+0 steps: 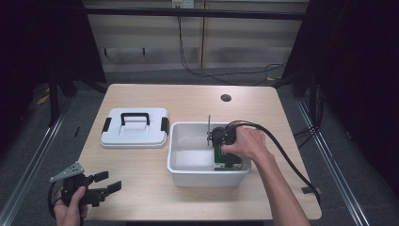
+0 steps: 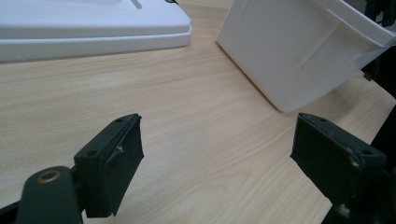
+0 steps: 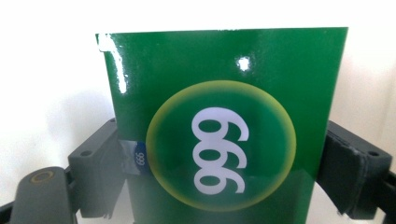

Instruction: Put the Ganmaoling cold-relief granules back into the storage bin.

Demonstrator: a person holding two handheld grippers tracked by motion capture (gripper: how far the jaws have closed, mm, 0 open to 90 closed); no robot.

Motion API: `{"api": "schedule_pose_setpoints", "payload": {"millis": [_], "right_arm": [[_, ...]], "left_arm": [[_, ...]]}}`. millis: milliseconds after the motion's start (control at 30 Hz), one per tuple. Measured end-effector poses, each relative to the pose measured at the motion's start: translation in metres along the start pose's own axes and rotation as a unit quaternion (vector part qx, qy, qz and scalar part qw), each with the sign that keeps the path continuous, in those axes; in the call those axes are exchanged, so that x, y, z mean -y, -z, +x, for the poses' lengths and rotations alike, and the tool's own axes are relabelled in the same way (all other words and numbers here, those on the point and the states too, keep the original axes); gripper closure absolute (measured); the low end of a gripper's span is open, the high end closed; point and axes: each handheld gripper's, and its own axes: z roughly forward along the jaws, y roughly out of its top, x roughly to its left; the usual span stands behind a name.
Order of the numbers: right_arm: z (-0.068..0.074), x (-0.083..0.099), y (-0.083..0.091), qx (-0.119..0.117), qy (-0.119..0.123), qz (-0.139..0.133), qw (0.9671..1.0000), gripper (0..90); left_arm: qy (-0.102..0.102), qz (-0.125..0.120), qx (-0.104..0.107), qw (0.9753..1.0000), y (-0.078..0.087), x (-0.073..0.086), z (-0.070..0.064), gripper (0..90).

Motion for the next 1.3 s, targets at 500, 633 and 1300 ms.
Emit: {"api": "schedule_pose_setpoints", "payload": {"millis": [500, 633, 1300], "right_arm": [[0.000, 0.002, 0.000, 0.002, 0.001, -0.007, 1.0000, 12.8], [0.001, 0.002, 0.001, 0.006, 0.001, -0.009, 0.9999, 12.8], [0.005, 0.017, 0.026, 0.011, 0.007, -0.099, 0.9950, 8.1]], "left_arm": [[0.001, 0.000, 0.000, 1.0000, 0.000, 0.000, 0.000, 16.3], [-0.001, 0.001, 0.000, 1.0000, 0.000, 0.000, 0.000, 16.3], [0.002, 0.000, -0.002, 1.0000, 0.000, 0.000, 0.000, 16.3]]}}
